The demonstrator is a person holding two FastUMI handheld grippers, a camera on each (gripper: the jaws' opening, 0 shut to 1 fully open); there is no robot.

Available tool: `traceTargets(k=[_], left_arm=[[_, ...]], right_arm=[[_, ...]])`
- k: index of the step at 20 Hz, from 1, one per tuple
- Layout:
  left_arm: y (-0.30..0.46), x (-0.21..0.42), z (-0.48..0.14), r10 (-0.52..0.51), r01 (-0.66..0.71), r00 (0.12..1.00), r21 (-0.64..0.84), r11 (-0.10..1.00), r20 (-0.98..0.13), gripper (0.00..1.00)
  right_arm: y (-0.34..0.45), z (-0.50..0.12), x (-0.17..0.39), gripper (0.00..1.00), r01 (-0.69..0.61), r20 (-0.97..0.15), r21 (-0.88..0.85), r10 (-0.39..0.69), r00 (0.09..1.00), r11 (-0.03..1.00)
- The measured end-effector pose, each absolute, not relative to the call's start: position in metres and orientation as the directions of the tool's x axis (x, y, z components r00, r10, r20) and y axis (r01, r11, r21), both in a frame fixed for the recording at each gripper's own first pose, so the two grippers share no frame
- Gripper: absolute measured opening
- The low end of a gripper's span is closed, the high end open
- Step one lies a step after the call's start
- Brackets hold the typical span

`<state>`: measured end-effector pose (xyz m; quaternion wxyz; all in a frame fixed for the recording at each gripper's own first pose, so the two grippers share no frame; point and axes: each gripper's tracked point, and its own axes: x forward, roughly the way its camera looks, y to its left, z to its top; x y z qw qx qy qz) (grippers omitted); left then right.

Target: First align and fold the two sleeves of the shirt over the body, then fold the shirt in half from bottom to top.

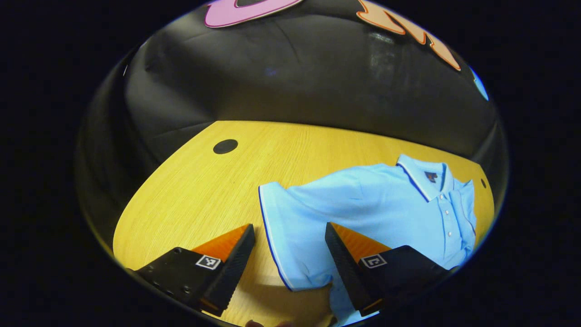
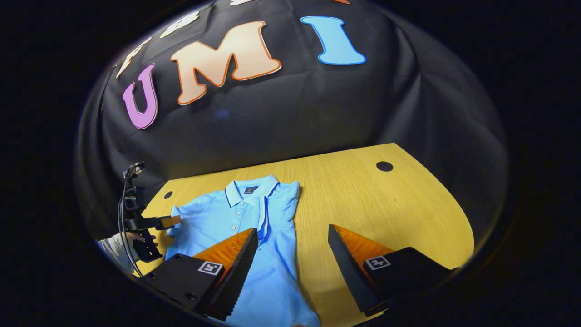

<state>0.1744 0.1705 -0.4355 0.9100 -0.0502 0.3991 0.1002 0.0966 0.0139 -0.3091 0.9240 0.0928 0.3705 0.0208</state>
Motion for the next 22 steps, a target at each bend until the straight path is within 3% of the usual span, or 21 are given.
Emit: traceTargets(k=[2, 4, 8, 12, 18, 22], left_arm=[[0.165, 0.172, -0.436, 0.122, -0.220, 0.654, -0.033, 0.975, -0.747, 0.95], [0.157, 0.174, -0.438, 0.104, -0.207, 0.653, -0.044, 0.977, -0.750, 0.80], [0.145, 0.181, -0.435, 0.095, -0.225, 0.667, -0.079, 0.971, -0.739, 0.02], [0.116, 0.189, -0.412, 0.053, -0.195, 0.688, -0.113, 0.974, -0.724, 0.00], [0.027, 0.205, -0.369, -0.091, -0.015, 0.742, -0.153, 0.988, -0.664, 0.00], [-0.032, 0.195, -0.380, -0.174, 0.097, 0.705, -0.149, 0.984, -0.688, 0.00]], right_arm=[[0.006, -0.307, 0.093, 0.98, 0.037, -0.678, 0.179, 0.096, 0.729, 0.983], [0.001, -0.306, 0.090, 0.97, 0.041, -0.675, 0.178, 0.092, 0.732, 0.983], [-0.008, -0.305, 0.082, 0.97, 0.055, -0.676, 0.189, 0.090, 0.731, 0.980], [-0.021, -0.294, 0.074, 0.97, 0.060, -0.665, 0.182, 0.078, 0.743, 0.982], [-0.031, -0.290, 0.063, 0.97, 0.080, -0.660, 0.199, 0.073, 0.748, 0.977], [-0.033, -0.292, 0.059, 0.97, 0.094, -0.664, 0.198, 0.063, 0.745, 0.976]])
